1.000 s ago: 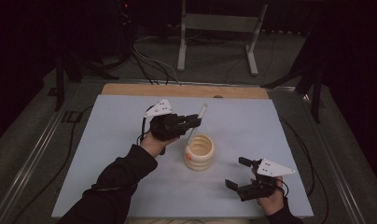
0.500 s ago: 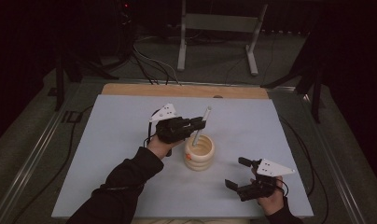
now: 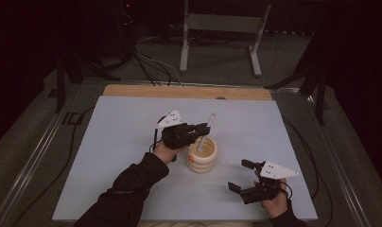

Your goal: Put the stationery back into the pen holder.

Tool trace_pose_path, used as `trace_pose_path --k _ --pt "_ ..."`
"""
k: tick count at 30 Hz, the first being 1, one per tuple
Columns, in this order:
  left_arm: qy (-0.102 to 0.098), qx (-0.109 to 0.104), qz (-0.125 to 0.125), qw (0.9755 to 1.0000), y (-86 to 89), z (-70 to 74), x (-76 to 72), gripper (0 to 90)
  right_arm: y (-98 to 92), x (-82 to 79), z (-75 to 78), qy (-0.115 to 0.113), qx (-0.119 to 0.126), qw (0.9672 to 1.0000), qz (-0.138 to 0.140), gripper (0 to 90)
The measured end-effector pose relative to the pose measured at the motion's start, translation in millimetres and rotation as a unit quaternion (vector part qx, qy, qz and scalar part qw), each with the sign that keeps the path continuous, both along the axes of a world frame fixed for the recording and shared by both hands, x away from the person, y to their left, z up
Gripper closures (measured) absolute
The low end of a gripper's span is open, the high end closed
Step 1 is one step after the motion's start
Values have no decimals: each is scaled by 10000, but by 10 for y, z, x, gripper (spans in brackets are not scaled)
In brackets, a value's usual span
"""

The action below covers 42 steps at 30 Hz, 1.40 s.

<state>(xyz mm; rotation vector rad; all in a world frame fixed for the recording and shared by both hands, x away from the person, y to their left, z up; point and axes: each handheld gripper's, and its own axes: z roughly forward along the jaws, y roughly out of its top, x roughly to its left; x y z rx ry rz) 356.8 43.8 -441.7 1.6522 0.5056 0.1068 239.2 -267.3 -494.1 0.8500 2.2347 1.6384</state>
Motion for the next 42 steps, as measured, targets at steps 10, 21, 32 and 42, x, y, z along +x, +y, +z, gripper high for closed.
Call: trace_pose_path --k 10,21,32,42 --pt "57 76 -54 9999 -15 -142 -14 788 1 -1 -1 -2 -5 10000 0 0" --pt "188 512 -21 9985 -57 -231 -63 787 -1 2 -4 -1 -19 10000 1 0" --pt "222 288 135 9992 -3 -109 -76 548 -5 2 -3 7 -9 10000 -9 0" --pt "383 607 428 9965 130 56 -50 236 3 6 -6 19 -19 10000 8 0"
